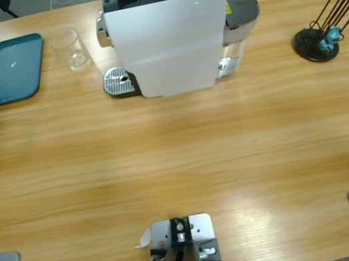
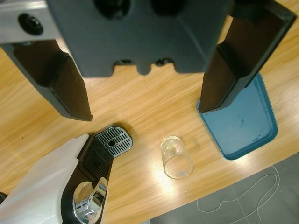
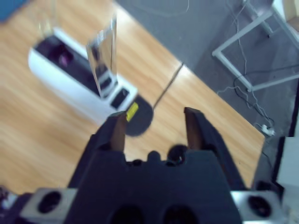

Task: Pour coffee

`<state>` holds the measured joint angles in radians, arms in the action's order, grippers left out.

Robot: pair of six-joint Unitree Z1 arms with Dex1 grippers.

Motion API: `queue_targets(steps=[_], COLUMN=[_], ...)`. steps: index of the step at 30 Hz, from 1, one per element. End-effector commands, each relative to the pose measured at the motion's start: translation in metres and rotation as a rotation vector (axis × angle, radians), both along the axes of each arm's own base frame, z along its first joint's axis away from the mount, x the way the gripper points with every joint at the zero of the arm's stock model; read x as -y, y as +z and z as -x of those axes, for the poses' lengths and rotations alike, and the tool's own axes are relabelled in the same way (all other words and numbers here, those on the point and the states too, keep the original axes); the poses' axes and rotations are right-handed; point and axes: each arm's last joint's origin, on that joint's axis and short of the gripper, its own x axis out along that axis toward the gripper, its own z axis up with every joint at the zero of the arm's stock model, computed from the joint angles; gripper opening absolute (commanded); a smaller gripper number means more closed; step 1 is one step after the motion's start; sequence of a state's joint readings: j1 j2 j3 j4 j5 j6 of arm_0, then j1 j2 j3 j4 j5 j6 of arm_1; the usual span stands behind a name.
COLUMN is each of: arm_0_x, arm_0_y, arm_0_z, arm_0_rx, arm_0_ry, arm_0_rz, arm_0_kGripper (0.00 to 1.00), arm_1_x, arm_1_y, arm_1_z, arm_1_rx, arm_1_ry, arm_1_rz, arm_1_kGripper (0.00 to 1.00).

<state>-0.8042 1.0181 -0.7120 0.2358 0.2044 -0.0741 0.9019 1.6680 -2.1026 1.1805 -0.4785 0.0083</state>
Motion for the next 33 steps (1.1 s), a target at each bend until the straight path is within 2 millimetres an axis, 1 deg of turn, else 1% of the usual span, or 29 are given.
queue_targets(steps=[1, 5, 7, 9, 11, 14, 17, 21, 25, 29, 30, 33], arm_0_x=[-0.005, -0.004, -0.003, -0.002, -0.002, -0.002, -0.002, -0.002, -0.001, 0.000, 0.000, 0.001], arm_0_y=[-0.008, -0.008, -0.008, -0.009, -0.009, -0.009, -0.009, -0.009, -0.010, -0.011, -0.012, -0.012], arm_0_z=[0.004, 0.004, 0.003, 0.002, 0.001, 0.002, 0.002, 0.002, 0.001, 0.000, 0.000, -0.001], arm_0_rx=[-0.010, -0.008, -0.009, -0.010, -0.011, -0.010, -0.010, -0.012, -0.015, -0.019, -0.022, -0.024], arm_0_ry=[-0.004, -0.005, -0.004, -0.004, -0.004, -0.003, -0.003, -0.004, -0.004, -0.004, -0.004, -0.004], arm_0_rz=[0.002, 0.004, 0.003, 0.002, 0.001, 0.001, 0.001, 0.000, -0.003, -0.007, -0.010, -0.012], arm_0_kGripper=[1.000, 1.000, 1.000, 1.000, 1.000, 1.000, 1.000, 1.000, 1.000, 1.000, 1.000, 1.000], arm_1_x=[-0.030, -0.042, -0.045, -0.054, -0.067, -0.091, -0.108, -0.113, -0.128, -0.141, -0.145, -0.148], arm_1_y=[-0.050, -0.066, -0.071, -0.078, -0.089, -0.108, -0.121, -0.126, -0.134, -0.125, -0.125, -0.128], arm_1_z=[-0.034, -0.040, -0.041, -0.041, -0.036, -0.024, -0.011, -0.010, -0.018, -0.022, -0.021, -0.022], arm_1_rx=[0.046, 0.100, 0.105, 0.099, 0.105, 0.126, 0.142, 0.148, 0.173, 0.220, 0.225, 0.224], arm_1_ry=[-0.083, -0.174, -0.182, -0.168, -0.143, -0.104, -0.076, -0.068, -0.040, 0.001, 0.007, 0.012], arm_1_rz=[-0.053, 0.003, 0.018, 0.033, 0.039, 0.070, 0.101, 0.109, 0.143, 0.171, 0.177, 0.179], arm_1_kGripper=[0.000, 0.000, 0.000, 0.000, 0.000, 0.000, 0.000, 0.000, 0.000, 0.000, 0.000, 0.000])
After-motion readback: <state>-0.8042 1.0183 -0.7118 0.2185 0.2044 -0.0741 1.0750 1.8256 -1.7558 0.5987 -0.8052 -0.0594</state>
